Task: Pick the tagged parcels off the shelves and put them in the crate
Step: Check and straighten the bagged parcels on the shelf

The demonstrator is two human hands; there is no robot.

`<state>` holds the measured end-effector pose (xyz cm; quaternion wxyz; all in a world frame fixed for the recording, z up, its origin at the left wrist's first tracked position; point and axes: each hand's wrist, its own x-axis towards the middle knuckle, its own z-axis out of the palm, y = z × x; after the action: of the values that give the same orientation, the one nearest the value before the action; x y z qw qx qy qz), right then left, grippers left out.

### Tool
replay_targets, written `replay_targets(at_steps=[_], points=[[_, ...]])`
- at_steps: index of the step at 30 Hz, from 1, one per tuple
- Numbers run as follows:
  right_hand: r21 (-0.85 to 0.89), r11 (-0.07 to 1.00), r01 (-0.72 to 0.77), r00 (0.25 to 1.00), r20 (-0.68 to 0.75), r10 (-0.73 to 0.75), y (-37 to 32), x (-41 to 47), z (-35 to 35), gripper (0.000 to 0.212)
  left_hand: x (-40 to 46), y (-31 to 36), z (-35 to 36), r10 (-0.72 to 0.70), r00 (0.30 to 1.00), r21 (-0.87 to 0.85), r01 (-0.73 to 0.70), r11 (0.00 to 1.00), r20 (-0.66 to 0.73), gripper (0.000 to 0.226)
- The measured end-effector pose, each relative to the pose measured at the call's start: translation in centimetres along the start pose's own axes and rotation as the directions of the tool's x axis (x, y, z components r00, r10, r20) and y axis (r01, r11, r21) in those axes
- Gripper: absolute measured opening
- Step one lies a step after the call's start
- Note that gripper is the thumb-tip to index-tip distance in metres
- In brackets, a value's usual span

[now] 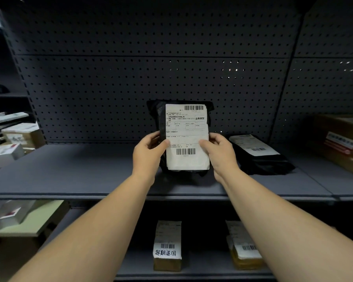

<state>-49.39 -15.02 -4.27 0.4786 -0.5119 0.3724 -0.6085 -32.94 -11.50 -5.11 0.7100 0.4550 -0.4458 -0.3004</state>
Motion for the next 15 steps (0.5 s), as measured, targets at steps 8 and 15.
replay_targets(at_steps=[8,15], points=[[-0.027,0.999,0.031,0.999,-0.008,-0.031,0.14,-0.24,-0.17,0.019,-0.40,0.15,0.29,0.031,0.999,-0.030,-0.032,0.999,-0.031,0.027],[-0.023,0.999,0.030,1.000,0.000,-0.030,-0.47,0.19,0.11,0.019,0.01,0.60,0.25,0.041,0.997,0.004,-0.040,0.999,-0.061,0.024]])
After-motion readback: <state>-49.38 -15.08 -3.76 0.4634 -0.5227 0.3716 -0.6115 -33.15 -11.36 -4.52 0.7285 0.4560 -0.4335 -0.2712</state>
